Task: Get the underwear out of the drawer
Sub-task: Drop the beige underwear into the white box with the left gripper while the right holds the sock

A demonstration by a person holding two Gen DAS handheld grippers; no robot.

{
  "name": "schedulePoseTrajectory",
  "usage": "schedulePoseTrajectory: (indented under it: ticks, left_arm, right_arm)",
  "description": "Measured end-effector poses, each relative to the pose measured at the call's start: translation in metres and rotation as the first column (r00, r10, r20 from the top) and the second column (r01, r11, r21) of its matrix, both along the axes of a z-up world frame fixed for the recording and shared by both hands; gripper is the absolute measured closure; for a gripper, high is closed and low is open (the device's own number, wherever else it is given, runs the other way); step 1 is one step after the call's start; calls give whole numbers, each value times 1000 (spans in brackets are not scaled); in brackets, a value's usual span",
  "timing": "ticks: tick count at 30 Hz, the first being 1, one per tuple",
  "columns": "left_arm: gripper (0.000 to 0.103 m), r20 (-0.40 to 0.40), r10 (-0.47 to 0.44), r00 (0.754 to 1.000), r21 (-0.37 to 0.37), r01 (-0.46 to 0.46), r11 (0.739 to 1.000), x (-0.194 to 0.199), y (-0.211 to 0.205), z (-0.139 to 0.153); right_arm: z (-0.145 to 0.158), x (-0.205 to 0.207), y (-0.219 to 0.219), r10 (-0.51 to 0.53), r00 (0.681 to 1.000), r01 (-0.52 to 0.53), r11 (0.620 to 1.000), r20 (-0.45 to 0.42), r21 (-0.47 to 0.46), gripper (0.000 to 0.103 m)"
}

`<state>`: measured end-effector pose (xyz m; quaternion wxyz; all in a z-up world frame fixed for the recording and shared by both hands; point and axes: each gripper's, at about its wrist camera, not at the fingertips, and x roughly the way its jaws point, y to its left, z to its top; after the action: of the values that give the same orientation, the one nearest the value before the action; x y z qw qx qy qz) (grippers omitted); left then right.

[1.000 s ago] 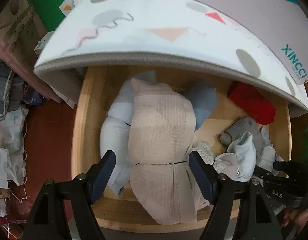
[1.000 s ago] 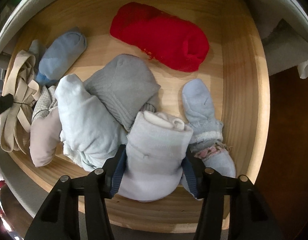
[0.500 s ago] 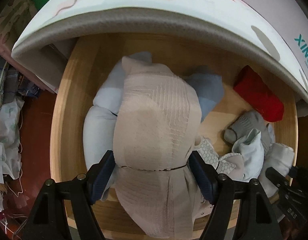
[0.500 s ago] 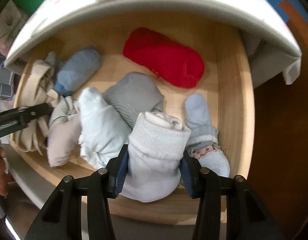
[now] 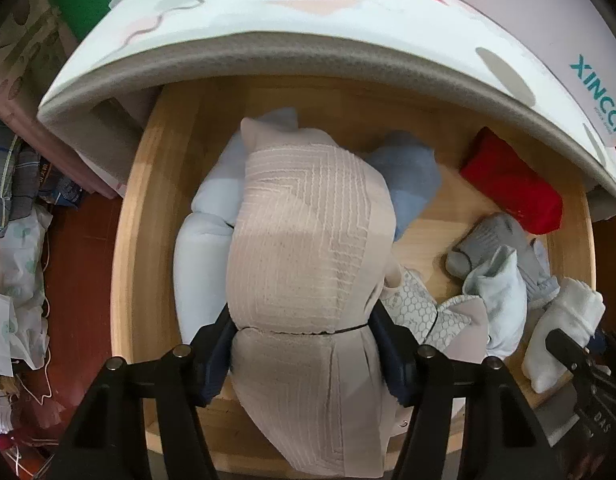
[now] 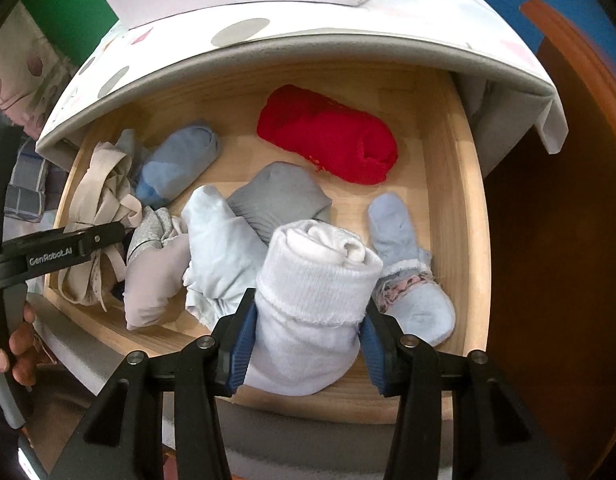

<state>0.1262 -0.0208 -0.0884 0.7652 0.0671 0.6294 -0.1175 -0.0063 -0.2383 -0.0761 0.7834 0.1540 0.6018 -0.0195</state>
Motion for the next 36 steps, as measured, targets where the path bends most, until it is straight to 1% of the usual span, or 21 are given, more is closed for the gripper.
schedulePoseTrajectory:
  ticks: [5,10,14,19,24,27,29,30,34,36]
  left_arm:
    - [40,39,-28,999,-4,28,1000,-11,5,20]
    - [40,79,-63,995,-3,63,998,-17,6,47]
    - [40,92,-84,992,-26,87,996,-18,12,64]
    - [40,138,-121,983,-40,127,991,-23,18,94]
    - [40,159,-122,980,-97,138,986,-20,27,124]
    - [40,177,-122,977,-153,149,977,-18,30,149]
    - [40,194,-116,974,-174,151,973,-14,29,167]
    - [40,205,-116,972,-172,152,973,-12,26,172]
    - [40,297,-130,946,-140,179,974,4,13,217]
    - [40,348,-141,927,-128,196,972,18,1,242]
  right_arm:
    - [-1,1,-2,-6,1000,6,1000,0,2,59]
    - [0,5,3,0,1000,-1,1000,-1,-13,59]
    - [-3,5,4,-8,1000,8,1000,-4,-10,59]
    - [-4,5,3,-11,1000,11,1000,-8,-6,59]
    - [-5,6,0,-14,1000,14,1000,-10,0,59]
    - [-5,5,-1,-18,1000,18,1000,-10,4,59]
    - [-7,6,-2,-20,1000,20,1000,-12,9,59]
    - [-7,6,-2,-21,1000,21,1000,-12,10,59]
    - [-7,6,-3,-24,1000,25,1000,-11,18,59]
    - [-7,6,-3,-24,1000,25,999,-10,20,59]
